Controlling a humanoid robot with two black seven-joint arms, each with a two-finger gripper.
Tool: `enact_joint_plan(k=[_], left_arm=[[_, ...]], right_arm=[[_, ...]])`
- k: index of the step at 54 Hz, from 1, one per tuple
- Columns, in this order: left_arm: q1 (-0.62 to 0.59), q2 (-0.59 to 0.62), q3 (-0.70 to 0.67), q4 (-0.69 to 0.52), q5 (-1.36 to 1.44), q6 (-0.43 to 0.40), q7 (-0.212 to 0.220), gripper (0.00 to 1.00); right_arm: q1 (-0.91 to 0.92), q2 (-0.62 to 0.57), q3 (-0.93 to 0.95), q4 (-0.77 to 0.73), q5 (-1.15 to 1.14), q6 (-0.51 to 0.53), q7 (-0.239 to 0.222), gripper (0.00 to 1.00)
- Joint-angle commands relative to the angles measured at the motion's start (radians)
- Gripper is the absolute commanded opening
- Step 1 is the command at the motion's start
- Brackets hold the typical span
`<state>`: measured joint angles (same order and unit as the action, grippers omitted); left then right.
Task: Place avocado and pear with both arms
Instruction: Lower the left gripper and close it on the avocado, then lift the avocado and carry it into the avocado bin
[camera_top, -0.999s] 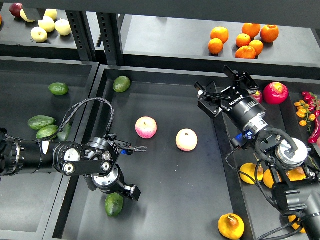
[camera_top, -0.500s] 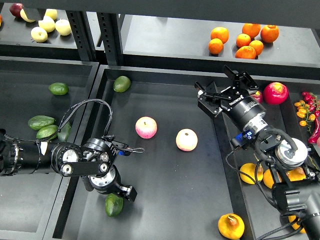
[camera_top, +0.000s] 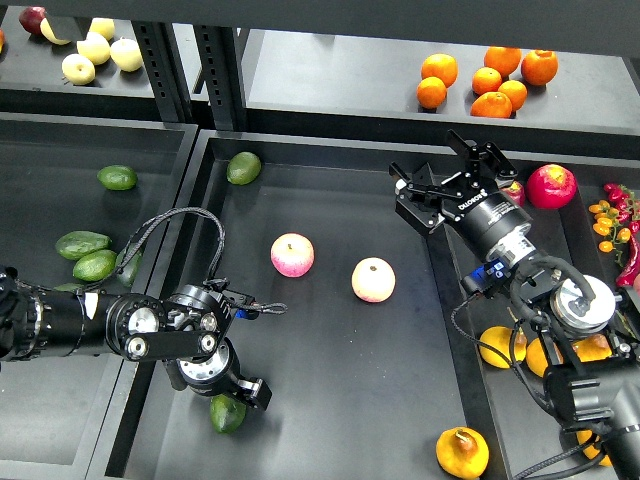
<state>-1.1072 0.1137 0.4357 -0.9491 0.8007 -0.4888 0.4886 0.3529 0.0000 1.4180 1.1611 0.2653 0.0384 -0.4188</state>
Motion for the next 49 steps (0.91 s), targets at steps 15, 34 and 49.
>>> enact_joint_plan(k=[15,34,49], left_arm=[[0.032,-0.009,0.000,0.003,-0.008,0.000,0.000,0.74],[0.038,0.007,-0.015,0.035,-0.086,0.000,0.000,0.18],[0.003,0.007,-0.023,0.032,-0.192,0.000,0.000,0.09]], right_arm=[[-0.002,0.000,-0.001,0.000,0.000,0.000,0.000,1.00],[-0.006,0.000,0.001,0.000,0.000,0.003,0.000,1.00],[-0.011,0.000,0.001,0.000,0.000,0.003,0.000,1.00]])
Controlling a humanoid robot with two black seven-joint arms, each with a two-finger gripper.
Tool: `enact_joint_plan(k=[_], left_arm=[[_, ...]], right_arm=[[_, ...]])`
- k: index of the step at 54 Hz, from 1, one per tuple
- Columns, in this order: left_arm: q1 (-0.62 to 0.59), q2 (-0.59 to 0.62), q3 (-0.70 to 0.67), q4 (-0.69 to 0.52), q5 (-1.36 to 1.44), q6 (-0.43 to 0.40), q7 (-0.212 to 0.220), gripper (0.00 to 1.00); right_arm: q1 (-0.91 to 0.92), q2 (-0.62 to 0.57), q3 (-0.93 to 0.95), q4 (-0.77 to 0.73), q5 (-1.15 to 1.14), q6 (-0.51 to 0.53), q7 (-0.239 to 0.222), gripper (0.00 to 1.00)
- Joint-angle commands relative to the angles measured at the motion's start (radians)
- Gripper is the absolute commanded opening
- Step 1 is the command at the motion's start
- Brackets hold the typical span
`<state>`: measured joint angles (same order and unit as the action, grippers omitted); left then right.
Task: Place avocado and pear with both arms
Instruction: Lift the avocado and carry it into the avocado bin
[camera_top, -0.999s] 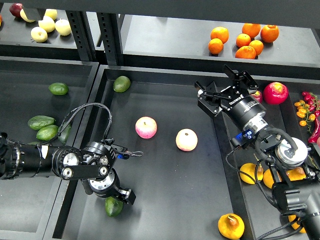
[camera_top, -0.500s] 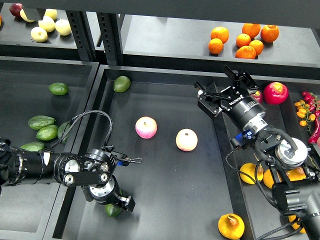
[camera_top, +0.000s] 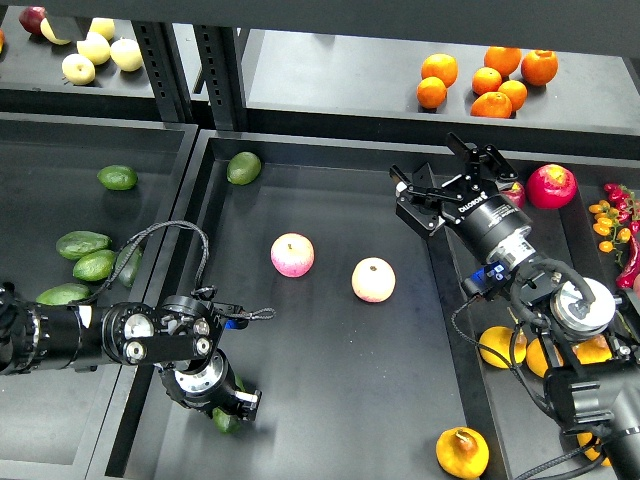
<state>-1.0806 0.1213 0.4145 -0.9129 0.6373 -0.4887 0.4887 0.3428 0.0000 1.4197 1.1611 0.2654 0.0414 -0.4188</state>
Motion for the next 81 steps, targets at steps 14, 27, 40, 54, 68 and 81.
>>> enact_joint_plan(k=[14,27,40,54,68,81], left_arm=[[-0.111,0.031,-0.030,0.005,-0.139,0.000,0.000,0.10],[-0.211,0.101,-0.028,0.131,-0.275,0.000,0.000,0.12],[-0.226,0.196,-0.031,0.160,-0.312,0.000,0.000,0.12],[-0.228,0.316,-0.031,0.160,-0.324,0.000,0.000,0.13],[-0.216,0.409,-0.031,0.154,-0.324,0.000,0.000,0.13],[-0.159,0.474,-0.059,0.155,-0.323,0.000,0.000,0.13]], right_arm=[[-0.002,0.000,-0.004,0.000,0.000,0.002,0.000,1.00],[-0.002,0.000,-0.013,-0.003,0.000,0.002,0.000,1.00],[-0.002,0.000,-0.013,-0.003,0.000,0.003,0.000,1.00],[-0.002,0.000,-0.016,-0.009,0.000,0.003,0.000,1.00],[-0.001,0.000,-0.035,-0.012,0.000,0.003,0.000,1.00],[-0.001,0.000,-0.050,-0.015,-0.002,0.002,0.000,1.00]])
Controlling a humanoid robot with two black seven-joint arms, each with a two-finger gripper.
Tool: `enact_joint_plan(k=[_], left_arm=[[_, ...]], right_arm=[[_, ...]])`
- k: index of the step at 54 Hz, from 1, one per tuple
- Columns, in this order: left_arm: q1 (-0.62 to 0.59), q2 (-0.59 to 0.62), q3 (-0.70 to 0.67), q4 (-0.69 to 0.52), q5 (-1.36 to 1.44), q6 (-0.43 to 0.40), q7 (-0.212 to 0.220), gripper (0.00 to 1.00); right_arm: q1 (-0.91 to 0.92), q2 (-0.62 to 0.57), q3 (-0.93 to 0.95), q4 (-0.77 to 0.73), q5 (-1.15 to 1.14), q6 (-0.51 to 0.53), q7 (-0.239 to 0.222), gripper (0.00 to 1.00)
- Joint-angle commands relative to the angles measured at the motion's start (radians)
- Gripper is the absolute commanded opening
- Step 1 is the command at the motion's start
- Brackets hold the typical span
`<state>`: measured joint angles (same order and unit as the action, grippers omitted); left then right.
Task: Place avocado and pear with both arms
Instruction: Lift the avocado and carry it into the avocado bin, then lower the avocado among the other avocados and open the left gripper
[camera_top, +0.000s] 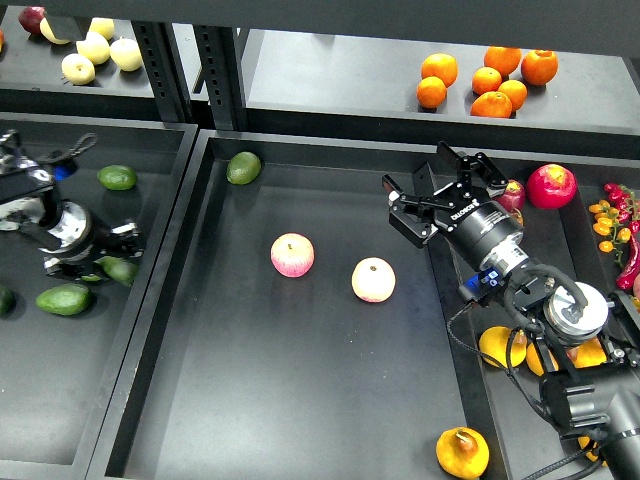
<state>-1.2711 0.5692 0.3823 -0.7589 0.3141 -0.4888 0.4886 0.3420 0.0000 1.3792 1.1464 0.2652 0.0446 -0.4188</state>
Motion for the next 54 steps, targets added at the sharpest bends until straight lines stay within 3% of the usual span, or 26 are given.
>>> enact_joint_plan(k=[1,32,54], left_arm=[[0.036,0.026,-0.031,0.001,0.000,0.000,0.000,0.13],[0.191,0.054,-0.141,0.018,0.022,0.000,0.000,0.16],[0.239,0.047,-0.164,0.047,0.039,0.000,0.000,0.25]], right_arm=[[0.000,0.000,-0.009,-0.001,-0.001,-0.002,0.000,1.00],[0.005,0.000,-0.026,-0.020,-0.012,-0.003,0.000,1.00],[0.005,0.000,-0.026,-0.024,-0.014,-0.002,0.000,1.00]])
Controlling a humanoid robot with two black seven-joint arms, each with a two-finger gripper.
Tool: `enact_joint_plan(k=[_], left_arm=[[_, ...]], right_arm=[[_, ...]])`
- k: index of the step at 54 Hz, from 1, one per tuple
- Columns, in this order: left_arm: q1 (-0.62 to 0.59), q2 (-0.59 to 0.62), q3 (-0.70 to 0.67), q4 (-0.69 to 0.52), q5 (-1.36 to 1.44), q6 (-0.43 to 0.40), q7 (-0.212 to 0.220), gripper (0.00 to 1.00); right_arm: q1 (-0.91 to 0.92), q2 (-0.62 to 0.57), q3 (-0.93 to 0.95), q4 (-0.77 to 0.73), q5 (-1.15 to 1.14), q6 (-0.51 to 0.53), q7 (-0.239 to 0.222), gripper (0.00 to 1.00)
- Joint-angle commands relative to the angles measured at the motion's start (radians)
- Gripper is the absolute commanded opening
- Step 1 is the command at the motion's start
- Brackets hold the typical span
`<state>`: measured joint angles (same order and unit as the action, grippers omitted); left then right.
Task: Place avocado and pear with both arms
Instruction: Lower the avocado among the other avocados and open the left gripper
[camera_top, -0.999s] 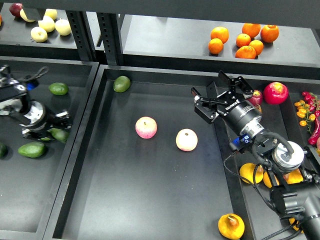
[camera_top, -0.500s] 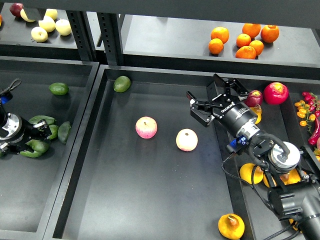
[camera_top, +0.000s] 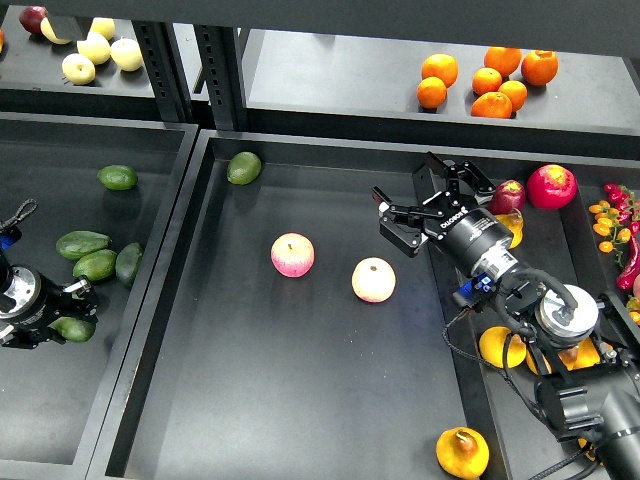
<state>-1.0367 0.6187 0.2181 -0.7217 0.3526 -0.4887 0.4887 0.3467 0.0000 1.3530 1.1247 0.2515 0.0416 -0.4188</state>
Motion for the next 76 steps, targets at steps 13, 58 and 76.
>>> enact_joint_plan(k=[13,58,76], left_arm=[[0.018,-0.002,0.000,0.013,0.000,0.000,0.000,0.33],[0.018,-0.002,-0.003,0.011,0.045,0.000,0.000,0.60],[0.015,-0.002,-0.022,0.010,0.045,0.000,0.000,0.76]], right_arm=[[0.000,0.000,0.000,-0.005,0.000,0.001,0.000,1.00],[0.000,0.000,0.000,-0.006,0.000,0.001,0.000,1.00],[0.000,0.000,0.000,-0.006,0.002,0.001,0.000,1.00]])
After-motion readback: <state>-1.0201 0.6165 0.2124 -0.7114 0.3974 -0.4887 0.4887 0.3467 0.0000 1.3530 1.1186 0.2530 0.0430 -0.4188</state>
